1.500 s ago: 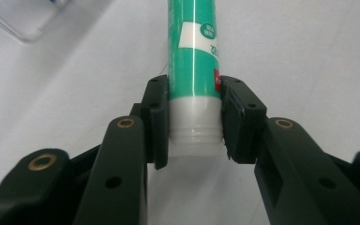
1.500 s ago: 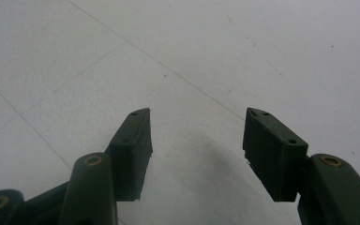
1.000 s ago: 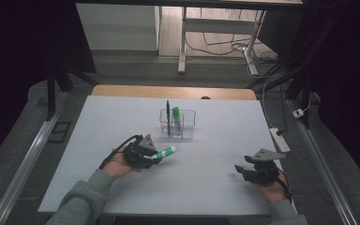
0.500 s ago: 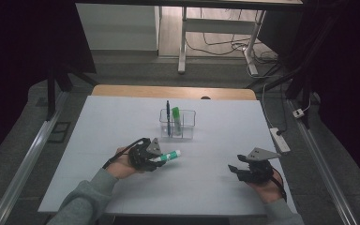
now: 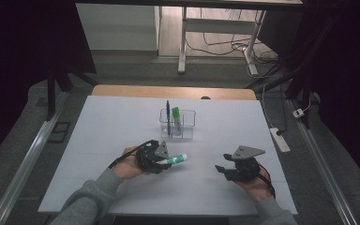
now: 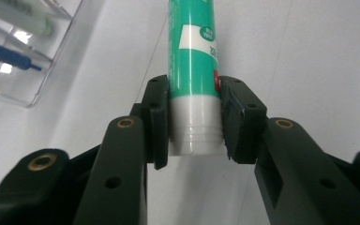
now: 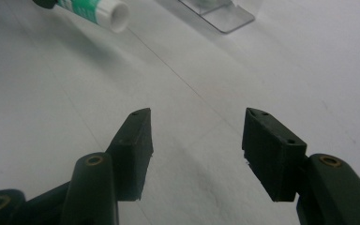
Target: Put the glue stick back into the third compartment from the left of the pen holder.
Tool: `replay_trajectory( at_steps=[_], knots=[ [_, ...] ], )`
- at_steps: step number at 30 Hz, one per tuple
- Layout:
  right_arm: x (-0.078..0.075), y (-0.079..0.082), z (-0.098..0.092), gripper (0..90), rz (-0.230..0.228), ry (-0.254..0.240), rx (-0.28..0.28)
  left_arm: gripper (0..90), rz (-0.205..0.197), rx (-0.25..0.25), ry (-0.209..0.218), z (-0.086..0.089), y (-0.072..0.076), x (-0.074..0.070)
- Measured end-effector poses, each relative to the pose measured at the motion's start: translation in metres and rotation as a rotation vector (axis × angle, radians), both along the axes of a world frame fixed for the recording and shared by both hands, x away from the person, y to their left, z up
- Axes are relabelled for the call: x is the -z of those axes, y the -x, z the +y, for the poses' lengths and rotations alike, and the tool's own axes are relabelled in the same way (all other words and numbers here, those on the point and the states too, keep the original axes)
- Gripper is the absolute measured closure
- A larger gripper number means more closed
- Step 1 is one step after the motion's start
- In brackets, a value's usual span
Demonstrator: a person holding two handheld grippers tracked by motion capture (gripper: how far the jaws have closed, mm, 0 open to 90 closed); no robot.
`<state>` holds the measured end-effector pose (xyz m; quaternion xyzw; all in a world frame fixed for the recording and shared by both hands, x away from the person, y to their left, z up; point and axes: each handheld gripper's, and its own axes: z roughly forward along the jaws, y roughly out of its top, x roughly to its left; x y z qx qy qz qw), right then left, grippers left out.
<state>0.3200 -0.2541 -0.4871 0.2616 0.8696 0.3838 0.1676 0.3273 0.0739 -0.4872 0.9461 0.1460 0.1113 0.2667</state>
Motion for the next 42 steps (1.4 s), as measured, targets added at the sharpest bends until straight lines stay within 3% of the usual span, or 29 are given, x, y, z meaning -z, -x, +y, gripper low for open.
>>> replay_trajectory(
  at_steps=[14, 29, 36, 42],
  knots=[
    [-0.001, -0.002, 0.038, 40.2, 0.001, 0.058, -0.110, 64.6, 0.013, 0.039, 0.004, -0.013, -0.003, 0.002],
    [0.001, -0.004, 0.052, 37.8, -0.013, 0.068, -0.150, 64.6, 0.030, 0.067, 0.027, -0.021, -0.004, 0.003],
    [0.001, -0.005, 0.060, 37.5, -0.017, 0.079, -0.178, 64.6, 0.072, 0.081, 0.045, -0.024, -0.007, 0.004],
    [0.000, -0.003, 0.067, 38.0, -0.042, 0.121, -0.214, 64.5, 0.100, 0.089, 0.063, -0.027, -0.010, 0.005]
  ],
)
